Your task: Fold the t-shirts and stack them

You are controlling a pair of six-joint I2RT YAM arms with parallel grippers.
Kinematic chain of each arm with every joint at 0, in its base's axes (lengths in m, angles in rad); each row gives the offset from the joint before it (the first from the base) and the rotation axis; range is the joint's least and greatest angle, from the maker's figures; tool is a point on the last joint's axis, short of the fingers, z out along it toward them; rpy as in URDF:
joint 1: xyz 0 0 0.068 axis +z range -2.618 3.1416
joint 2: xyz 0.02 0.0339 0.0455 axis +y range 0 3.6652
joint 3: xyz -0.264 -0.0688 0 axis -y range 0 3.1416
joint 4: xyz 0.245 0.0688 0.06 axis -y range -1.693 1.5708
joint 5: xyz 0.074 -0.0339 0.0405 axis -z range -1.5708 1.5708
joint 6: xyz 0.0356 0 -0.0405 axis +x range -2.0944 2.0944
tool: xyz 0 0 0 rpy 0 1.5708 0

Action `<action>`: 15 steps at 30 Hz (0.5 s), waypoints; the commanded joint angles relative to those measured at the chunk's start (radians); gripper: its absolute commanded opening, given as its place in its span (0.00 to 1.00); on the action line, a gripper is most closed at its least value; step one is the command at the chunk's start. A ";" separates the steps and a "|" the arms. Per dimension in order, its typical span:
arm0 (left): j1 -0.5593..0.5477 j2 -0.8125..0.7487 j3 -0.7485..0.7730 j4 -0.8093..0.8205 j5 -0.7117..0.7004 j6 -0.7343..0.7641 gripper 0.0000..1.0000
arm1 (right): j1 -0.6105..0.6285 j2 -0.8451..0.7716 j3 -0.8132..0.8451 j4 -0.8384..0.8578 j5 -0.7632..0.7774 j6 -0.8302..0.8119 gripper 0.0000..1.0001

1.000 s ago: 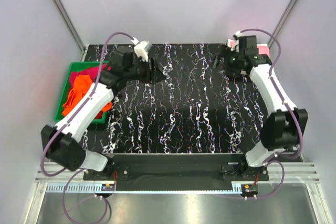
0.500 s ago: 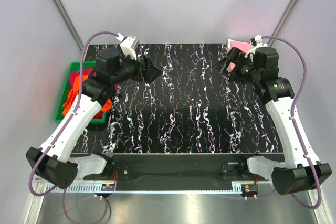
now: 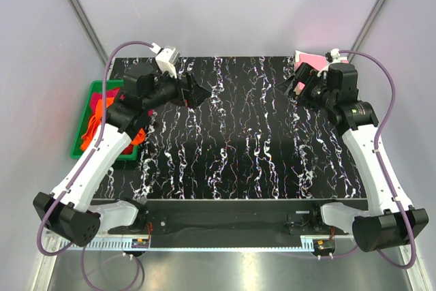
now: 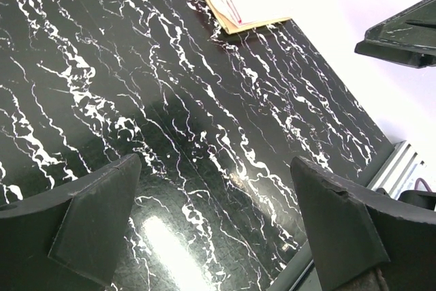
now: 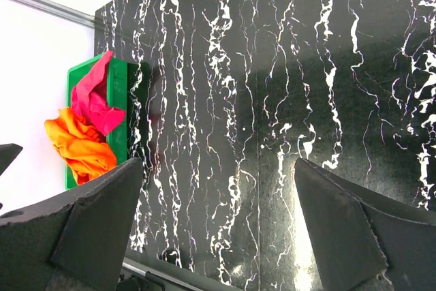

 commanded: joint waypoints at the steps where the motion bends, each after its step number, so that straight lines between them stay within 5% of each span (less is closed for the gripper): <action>1: 0.011 -0.025 -0.006 0.072 0.034 0.004 0.99 | -0.002 -0.001 0.003 0.045 0.021 -0.007 1.00; 15: 0.024 -0.023 -0.009 0.081 0.062 -0.009 0.99 | -0.002 -0.019 -0.016 0.064 0.032 -0.034 0.99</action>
